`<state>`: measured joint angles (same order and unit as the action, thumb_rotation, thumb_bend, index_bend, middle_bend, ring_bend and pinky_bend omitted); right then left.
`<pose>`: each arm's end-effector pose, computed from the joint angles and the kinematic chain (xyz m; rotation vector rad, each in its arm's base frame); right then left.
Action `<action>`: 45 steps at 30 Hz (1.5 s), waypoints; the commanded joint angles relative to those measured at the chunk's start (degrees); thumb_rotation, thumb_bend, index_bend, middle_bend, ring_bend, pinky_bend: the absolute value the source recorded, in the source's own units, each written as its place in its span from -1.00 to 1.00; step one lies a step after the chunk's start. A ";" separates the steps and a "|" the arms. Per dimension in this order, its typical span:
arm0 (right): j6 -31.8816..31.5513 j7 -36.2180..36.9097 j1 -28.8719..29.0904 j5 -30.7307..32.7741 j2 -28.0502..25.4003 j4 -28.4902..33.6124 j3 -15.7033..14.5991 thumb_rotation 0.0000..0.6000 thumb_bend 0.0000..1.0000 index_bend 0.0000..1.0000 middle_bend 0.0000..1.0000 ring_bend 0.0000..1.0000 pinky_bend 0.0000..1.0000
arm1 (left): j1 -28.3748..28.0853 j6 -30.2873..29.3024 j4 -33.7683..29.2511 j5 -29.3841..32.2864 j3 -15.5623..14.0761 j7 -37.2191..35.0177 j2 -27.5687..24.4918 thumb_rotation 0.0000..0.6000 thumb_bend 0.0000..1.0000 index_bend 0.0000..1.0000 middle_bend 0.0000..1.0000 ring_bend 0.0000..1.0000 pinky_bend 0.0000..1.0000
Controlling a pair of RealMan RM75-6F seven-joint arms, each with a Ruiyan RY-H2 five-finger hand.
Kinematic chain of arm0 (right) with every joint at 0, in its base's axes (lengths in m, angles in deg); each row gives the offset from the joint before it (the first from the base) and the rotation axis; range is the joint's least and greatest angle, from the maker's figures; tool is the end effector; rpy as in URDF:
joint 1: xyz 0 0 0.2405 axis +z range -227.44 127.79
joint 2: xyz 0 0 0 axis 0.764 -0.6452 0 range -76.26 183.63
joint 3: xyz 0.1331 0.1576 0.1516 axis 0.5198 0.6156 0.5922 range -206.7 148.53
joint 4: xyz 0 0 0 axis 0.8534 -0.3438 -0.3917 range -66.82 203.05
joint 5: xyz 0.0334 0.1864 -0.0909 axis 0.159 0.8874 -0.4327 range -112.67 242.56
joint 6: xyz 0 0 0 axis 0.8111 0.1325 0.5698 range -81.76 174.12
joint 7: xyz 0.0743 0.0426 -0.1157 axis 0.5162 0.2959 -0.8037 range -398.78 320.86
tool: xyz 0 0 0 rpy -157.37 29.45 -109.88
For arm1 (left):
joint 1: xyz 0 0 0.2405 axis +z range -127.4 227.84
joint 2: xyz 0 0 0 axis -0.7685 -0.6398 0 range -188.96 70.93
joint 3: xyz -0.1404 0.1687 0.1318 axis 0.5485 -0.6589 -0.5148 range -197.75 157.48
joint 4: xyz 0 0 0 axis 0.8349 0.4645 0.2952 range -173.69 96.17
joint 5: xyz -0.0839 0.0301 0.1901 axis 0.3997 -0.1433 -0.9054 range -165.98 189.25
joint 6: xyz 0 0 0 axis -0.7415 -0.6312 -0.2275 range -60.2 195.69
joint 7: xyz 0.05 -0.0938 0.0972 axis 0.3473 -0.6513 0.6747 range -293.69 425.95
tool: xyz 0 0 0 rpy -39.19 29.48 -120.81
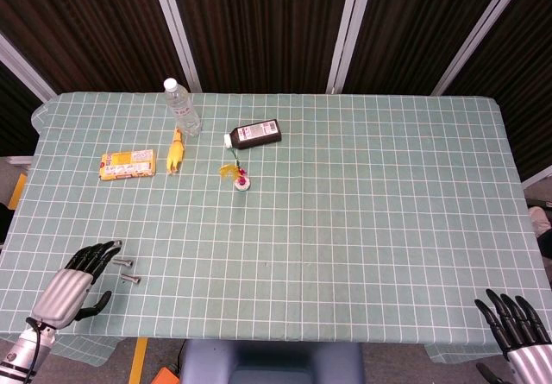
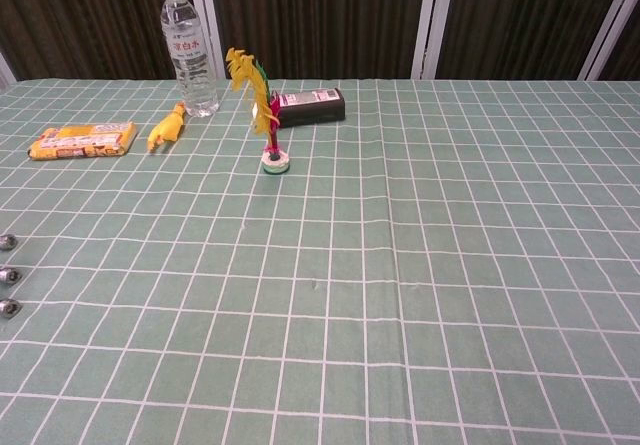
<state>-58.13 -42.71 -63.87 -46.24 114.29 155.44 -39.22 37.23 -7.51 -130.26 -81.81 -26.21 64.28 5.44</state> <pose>-0.2979 -0.0254 0.1740 1.5765 -0.7952 0.8596 -0.2959 0.1835 0.1102 -1.7578 -1.0005 -0.8453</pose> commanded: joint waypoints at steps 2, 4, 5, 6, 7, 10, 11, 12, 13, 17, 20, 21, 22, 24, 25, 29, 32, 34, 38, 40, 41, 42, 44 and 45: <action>-0.75 0.53 -0.28 -0.09 -0.11 -0.35 0.06 1.00 -0.64 -1.00 -1.00 -1.00 -1.00 | -0.12 0.00 -0.19 -1.04 -0.33 -0.61 0.16 1.00 -0.12 -1.00 -1.00 -1.00 -0.80; -0.78 0.72 -0.29 0.10 -0.13 -0.38 0.16 1.00 -0.64 -1.00 -1.00 -1.00 -1.00 | -0.29 0.56 0.14 -1.53 -0.67 -0.08 0.52 1.00 -0.11 -1.00 -1.00 -1.00 -0.75; -0.76 0.76 -0.28 0.15 -0.13 -0.37 0.19 1.00 -0.64 -1.00 -1.00 -1.00 -1.00 | -0.34 0.68 0.22 -1.85 -0.83 0.12 0.68 1.00 -0.11 -1.00 -1.00 -1.00 -0.70; -0.68 0.66 -0.26 0.17 -0.10 -0.37 0.23 1.00 -0.64 -1.00 -1.00 -1.00 -1.00 | -0.30 0.39 0.48 -2.34 -0.90 0.13 0.97 1.00 -0.12 -1.00 -1.00 -0.98 -0.61; -0.59 0.55 -0.23 0.15 -0.06 -0.38 0.25 1.00 -0.64 -1.00 -1.00 -1.00 -1.00 | -0.09 -0.30 0.79 -2.71 -0.83 0.12 1.32 1.00 -0.12 -1.00 -0.99 -0.94 -0.51; -0.25 0.17 -0.21 0.03 0.07 -0.36 0.17 1.00 -0.64 -1.00 -1.00 -1.00 -1.00 | 1.36 -4.30 3.50 -4.99 -0.94 -0.17 3.14 1.00 -0.12 -0.89 -0.42 -0.24 0.30; -0.12 0.00 -0.19 -0.04 0.12 -0.36 0.13 1.00 -0.64 -1.00 -1.00 -1.00 -1.00 | 1.78 -5.01 4.29 -5.37 -1.20 -0.91 3.57 1.00 -0.12 -0.83 -0.14 0.05 0.56; 0.06 -0.24 -0.18 -0.15 0.19 -0.34 0.06 1.00 -0.64 -1.00 -1.00 -1.00 -1.00 | 2.20 -5.89 5.29 -5.79 -1.41 -2.59 4.36 1.00 -0.12 -0.74 0.08 0.25 0.73; 0.19 -0.40 -0.17 -0.30 0.25 -0.32 -0.02 1.00 -0.64 -1.00 -1.00 -1.00 -1.00 | 2.38 -6.78 6.56 -6.45 -1.49 -4.30 5.23 1.00 -0.12 -0.67 0.18 0.35 0.80; 0.24 -1.11 -0.34 -1.10 0.60 -0.23 -0.37 1.00 -0.64 -1.00 -1.00 -1.00 -1.00 | 3.15 -9.85 14.18 -7.07 -0.57 -9.02 10.47 1.00 -0.11 -0.21 0.88 0.91 1.00; 0.05 -1.43 -0.52 -1.69 0.76 -0.40 -0.63 1.00 -0.64 -1.00 -1.00 -1.00 -1.00 | 2.91 -8.77 18.86 -6.00 -0.28 -11.71 13.19 1.00 -0.11 -0.05 1.00 1.00 1.00; 0.08 -1.55 -0.52 -1.71 0.82 -0.46 -0.60 1.00 -0.64 -1.00 -1.00 -1.00 -1.00 | 2.79 -8.33 20.59 -5.54 -0.02 -11.68 14.03 1.00 -0.11 -0.04 1.00 1.00 1.00; 0.21 -1.61 -0.50 -1.63 0.85 -0.48 -0.58 1.00 -0.64 -1.00 -1.00 -1.00 -1.00 | 2.74 -8.17 21.90 -5.27 0.18 -11.62 14.74 1.00 -0.11 -0.04 1.00 1.00 1.00; 0.67 -1.62 -0.38 -1.30 0.87 -0.36 -0.54 1.00 -0.64 -1.00 -1.00 -1.00 -1.00 | 2.75 -7.78 24.79 -4.64 0.46 -11.74 16.34 1.00 -0.11 -0.02 1.00 1.00 1.00; 0.85 -1.69 -0.34 -1.17 0.87 -0.29 -0.53 1.00 -0.64 -1.00 -1.00 -1.00 -1.00 | 2.79 -7.80 25.90 -4.50 0.51 -12.15 17.01 1.00 -0.11 -0.01 1.00 1.00 1.00; 1.50 -2.26 -0.24 -1.06 0.97 -0.06 -0.57 1.00 -0.64 -1.00 -1.00 -1.00 -1.00 | 3.16 -8.48 30.97 -4.24 0.59 -14.27 20.03 1.00 -0.11 0.01 1.00 1.00 1.00; 2.15 -2.78 -0.23 -1.12 1.10 0.15 -0.83 1.00 -0.64 -1.00 -1.00 -1.00 -1.00 | 3.28 -7.63 34.34 -3.68 0.46 -13.58 21.71 1.00 -0.12 0.02 1.00 1.00 1.00; 2.41 -3.13 -0.21 -1.34 1.19 0.30 -0.99 1.00 -0.64 -1.00 -1.00 -1.00 -1.00 | 3.28 -7.11 35.50 -3.28 0.47 -13.38 22.63 1.00 -0.12 0.00 1.00 1.00 1.00; 2.74 -3.54 -0.25 -1.19 1.18 0.41 -1.06 1.00 -0.64 -1.00 -1.00 -1.00 -1.00 | 3.00 -6.20 37.00 -2.63 0.64 -13.79 23.88 1.00 -0.12 -0.11 1.00 1.00 1.00; 2.71 -3.46 -0.25 -1.11 1.09 0.48 -1.06 1.00 -0.64 -1.00 -1.00 -1.00 -1.00 | 2.82 -5.76 37.89 -2.32 0.77 -13.96 24.57 1.00 -0.12 -0.14 1.00 1.00 1.00; 2.70 -3.42 -0.26 -1.09 1.04 0.50 -1.07 1.00 -0.64 -1.00 -1.00 -1.00 -1.00 | 2.74 -5.55 38.25 -2.19 0.80 -14.03 24.82 1.00 -0.12 -0.14 1.00 1.00 1.00; 2.77 -3.40 -0.26 -1.01 1.00 0.51 -1.08 1.00 -0.64 -1.00 -1.00 -1.00 -1.00 | 2.67 -5.55 38.81 -2.01 0.98 -14.09 25.23 1.00 -0.12 -0.14 1.00 1.00 1.00; 2.97 -3.43 -0.21 -0.92 0.93 0.60 -1.12 1.00 -0.64 -1.00 -1.00 -1.00 -1.00 | 2.67 -5.86 39.82 -1.67 1.38 -13.85 25.92 1.00 -0.12 -0.14 1.00 1.00 1.00; 3.17 -3.54 -0.17 -0.85 0.90 0.68 -1.15 1.00 -0.64 -1.00 -1.00 -1.00 -1.00 | 2.68 -6.22 40.40 -1.47 1.69 -13.95 26.41 1.00 -0.12 -0.14 1.00 1.00 1.00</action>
<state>-55.04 -46.19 -64.08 -47.14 115.22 156.07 -40.35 39.94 -13.42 -90.35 -83.55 -24.84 50.34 31.41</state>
